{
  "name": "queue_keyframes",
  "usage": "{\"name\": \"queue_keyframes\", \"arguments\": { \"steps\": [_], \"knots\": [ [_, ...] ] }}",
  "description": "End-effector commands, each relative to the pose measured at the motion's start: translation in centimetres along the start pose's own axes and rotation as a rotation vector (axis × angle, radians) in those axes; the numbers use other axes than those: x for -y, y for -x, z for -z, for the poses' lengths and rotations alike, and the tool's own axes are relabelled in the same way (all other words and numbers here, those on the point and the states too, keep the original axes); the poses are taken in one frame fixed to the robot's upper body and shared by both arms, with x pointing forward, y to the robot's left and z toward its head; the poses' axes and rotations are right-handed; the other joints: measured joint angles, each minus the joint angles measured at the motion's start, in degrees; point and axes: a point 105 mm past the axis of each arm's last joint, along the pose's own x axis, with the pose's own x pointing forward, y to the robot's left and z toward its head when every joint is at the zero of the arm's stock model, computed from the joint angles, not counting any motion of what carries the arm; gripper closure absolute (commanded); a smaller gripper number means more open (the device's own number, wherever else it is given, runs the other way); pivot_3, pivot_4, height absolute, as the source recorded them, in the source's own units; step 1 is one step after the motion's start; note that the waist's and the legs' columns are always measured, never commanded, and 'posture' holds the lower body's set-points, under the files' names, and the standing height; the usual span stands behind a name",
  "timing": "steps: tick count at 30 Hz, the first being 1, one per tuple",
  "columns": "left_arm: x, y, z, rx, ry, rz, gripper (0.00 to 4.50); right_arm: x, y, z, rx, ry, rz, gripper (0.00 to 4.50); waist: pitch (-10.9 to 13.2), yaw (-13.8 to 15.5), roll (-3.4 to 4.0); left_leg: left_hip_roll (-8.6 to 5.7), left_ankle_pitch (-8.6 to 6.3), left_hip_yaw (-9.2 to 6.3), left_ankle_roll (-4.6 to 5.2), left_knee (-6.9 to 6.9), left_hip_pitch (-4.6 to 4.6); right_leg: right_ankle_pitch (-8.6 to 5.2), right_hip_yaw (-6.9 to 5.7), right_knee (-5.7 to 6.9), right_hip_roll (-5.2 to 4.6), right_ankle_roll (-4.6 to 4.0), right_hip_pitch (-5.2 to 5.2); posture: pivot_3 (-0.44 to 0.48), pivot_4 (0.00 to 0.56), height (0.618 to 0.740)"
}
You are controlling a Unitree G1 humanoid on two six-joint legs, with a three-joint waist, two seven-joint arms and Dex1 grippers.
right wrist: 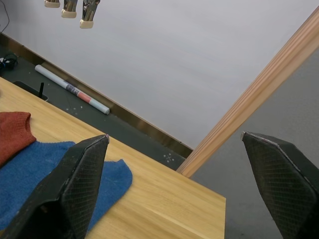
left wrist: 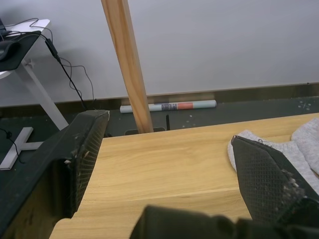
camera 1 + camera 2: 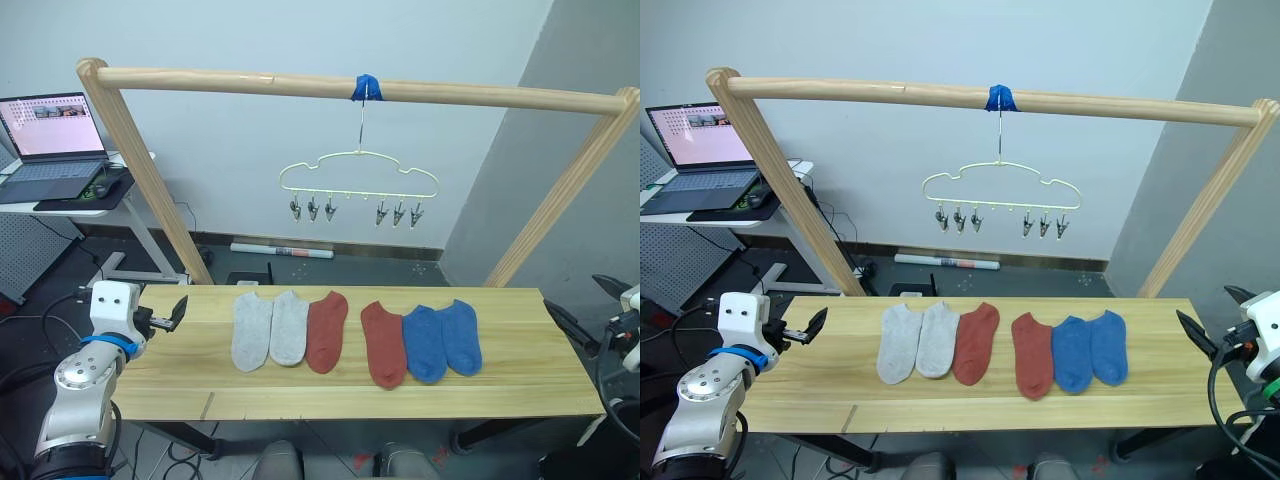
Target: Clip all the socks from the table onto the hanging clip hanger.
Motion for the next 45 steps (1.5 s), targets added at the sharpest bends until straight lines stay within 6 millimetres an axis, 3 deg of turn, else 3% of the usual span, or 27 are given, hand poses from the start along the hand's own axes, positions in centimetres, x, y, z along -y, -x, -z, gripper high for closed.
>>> {"name": "queue_keyframes", "arguments": {
  "steps": [1,12,21,27,31,35,41,45],
  "knots": [
    [-0.8,-0.1,-2.0,0.076,-0.013,-0.021,0.02,0.5,0.1,-1.2,0.030,0.040,0.008,0.00,0.0,0.0,0.00,0.00,0.00,0.00,0.00,0.00,0.00,0.00,0.00,0.00,0.00,0.00,0.00,0.076,0.055,0.740],
    [-1.0,-0.2,-2.3,0.078,0.013,0.003,0.02,0.2,0.0,-1.0,0.025,0.047,-0.011,0.00,0.0,0.0,0.01,0.00,-0.04,0.00,-0.06,0.00,0.00,0.00,0.01,0.00,0.00,0.00,-0.02,0.063,0.065,0.740],
    [1.4,-1.1,-4.6,0.158,0.041,0.076,0.02,-1.5,-1.3,-2.1,0.070,0.030,-0.073,0.00,0.2,-0.1,0.10,0.00,-0.03,0.00,-0.06,0.00,0.00,0.00,0.02,-0.03,-0.01,0.00,-0.05,0.041,0.089,0.740],
    [4.1,-1.4,-7.1,0.238,0.090,0.159,0.02,-2.5,-1.9,-4.3,0.132,0.035,-0.107,0.00,1.0,-0.1,0.28,-0.01,0.02,0.01,0.03,0.00,-0.03,0.00,0.06,-0.01,0.01,0.00,0.05,0.019,0.116,0.740],
    [4.5,-1.4,-7.7,0.258,0.103,0.175,0.02,-3.0,-2.0,-4.9,0.141,0.036,-0.122,0.00,1.4,-0.1,0.18,-0.01,0.02,-0.01,0.04,0.00,-0.04,0.00,0.08,0.02,0.05,0.00,0.06,0.011,0.127,0.740],
    [6.8,-2.3,-11.1,0.386,0.147,0.206,0.92,-6.3,-2.7,-8.0,0.230,0.027,-0.225,0.00,3.5,-0.2,0.32,-0.01,0.02,0.00,0.05,0.05,-0.07,0.00,0.17,0.01,0.05,0.00,0.03,-0.032,0.194,0.740],
    [7.9,-3.1,-12.5,0.423,0.172,0.205,2.84,-8.4,-2.4,-10.1,0.262,0.024,-0.293,0.00,6.2,-0.5,-0.01,0.00,0.05,-0.07,0.10,0.32,-0.19,0.00,0.21,0.10,0.11,0.02,0.10,-0.069,0.237,0.740],
    [8.4,-3.6,-13.9,0.460,0.196,0.213,2.84,-9.3,-2.3,-11.5,0.292,0.025,-0.323,0.00,7.7,-0.9,-0.08,-0.02,0.04,-0.09,0.12,0.33,-0.34,0.03,0.24,0.09,0.12,0.06,0.01,-0.090,0.259,0.740]
  ]
}}
